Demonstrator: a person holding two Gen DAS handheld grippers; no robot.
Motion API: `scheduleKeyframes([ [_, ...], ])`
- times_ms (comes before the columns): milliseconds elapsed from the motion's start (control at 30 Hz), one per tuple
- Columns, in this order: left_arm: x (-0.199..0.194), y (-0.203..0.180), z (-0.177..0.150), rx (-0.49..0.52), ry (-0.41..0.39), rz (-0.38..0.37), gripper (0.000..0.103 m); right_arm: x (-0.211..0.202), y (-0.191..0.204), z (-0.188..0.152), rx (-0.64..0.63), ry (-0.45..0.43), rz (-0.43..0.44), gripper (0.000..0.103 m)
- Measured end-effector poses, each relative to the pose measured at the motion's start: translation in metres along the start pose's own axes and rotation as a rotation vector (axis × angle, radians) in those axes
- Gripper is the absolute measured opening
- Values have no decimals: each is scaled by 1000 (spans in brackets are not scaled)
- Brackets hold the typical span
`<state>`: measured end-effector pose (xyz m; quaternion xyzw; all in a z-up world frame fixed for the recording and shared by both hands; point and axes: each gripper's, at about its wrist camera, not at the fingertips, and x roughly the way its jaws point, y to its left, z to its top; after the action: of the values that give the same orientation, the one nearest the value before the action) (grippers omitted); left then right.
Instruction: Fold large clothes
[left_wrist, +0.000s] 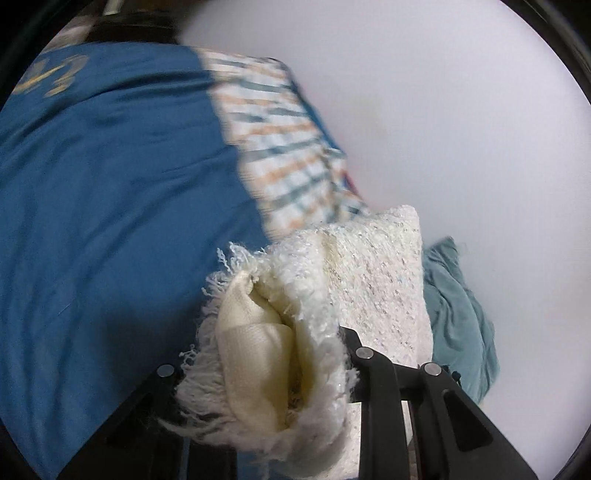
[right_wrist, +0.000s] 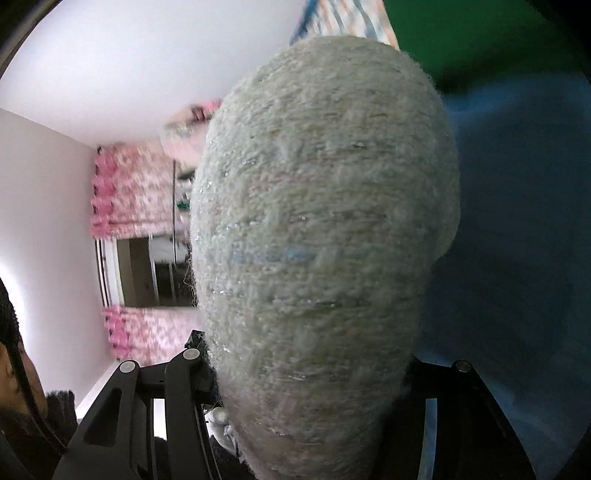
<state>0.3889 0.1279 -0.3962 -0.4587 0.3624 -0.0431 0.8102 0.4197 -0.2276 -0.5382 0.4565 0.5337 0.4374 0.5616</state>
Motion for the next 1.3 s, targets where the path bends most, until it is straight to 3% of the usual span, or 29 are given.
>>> scheduleKeyframes([
  [233, 147, -79, 63, 54, 51, -118, 21, -84, 19, 135, -62, -126, -35, 58],
  [367, 241, -93, 69, 63, 111, -134, 21, -129, -11, 218, -53, -164, -72, 58],
  [467, 306, -84, 61, 65, 175, -104, 21, -154, -52, 267, -24, -163, -124, 58],
  [633, 361, -70, 40, 135, 261, -30, 21, -173, -129, 305, 82, -121, -183, 58],
  [767, 354, -66, 31, 167, 286, -16, 24, -172, -154, 313, 99, -119, -163, 60],
  [833, 349, -71, 31, 193, 291, 14, 27, -173, -156, 312, 122, -124, -210, 64],
  [933, 344, -88, 31, 285, 309, 99, 29, -159, -126, 299, 128, -159, -361, 77],
  [967, 342, -98, 29, 341, 312, 158, 30, -161, -114, 292, 100, -176, -473, 82],
  [1000, 339, -106, 26, 399, 309, 216, 42, -161, -103, 287, 72, -190, -552, 84],
  [1033, 335, -117, 20, 473, 302, 284, 61, -159, -92, 279, 41, -210, -635, 85],
  [1100, 326, -135, 8, 616, 285, 407, 79, -149, -64, 255, -35, -254, -873, 90],
  [1133, 319, -142, 3, 667, 271, 440, 83, -141, -49, 240, -70, -281, -1008, 90],
  [1200, 304, -159, -8, 768, 240, 508, 88, -123, -26, 215, -118, -318, -1188, 90],
  [1300, 276, -182, -22, 877, 160, 555, 94, -107, -10, 177, -175, -343, -1361, 90],
])
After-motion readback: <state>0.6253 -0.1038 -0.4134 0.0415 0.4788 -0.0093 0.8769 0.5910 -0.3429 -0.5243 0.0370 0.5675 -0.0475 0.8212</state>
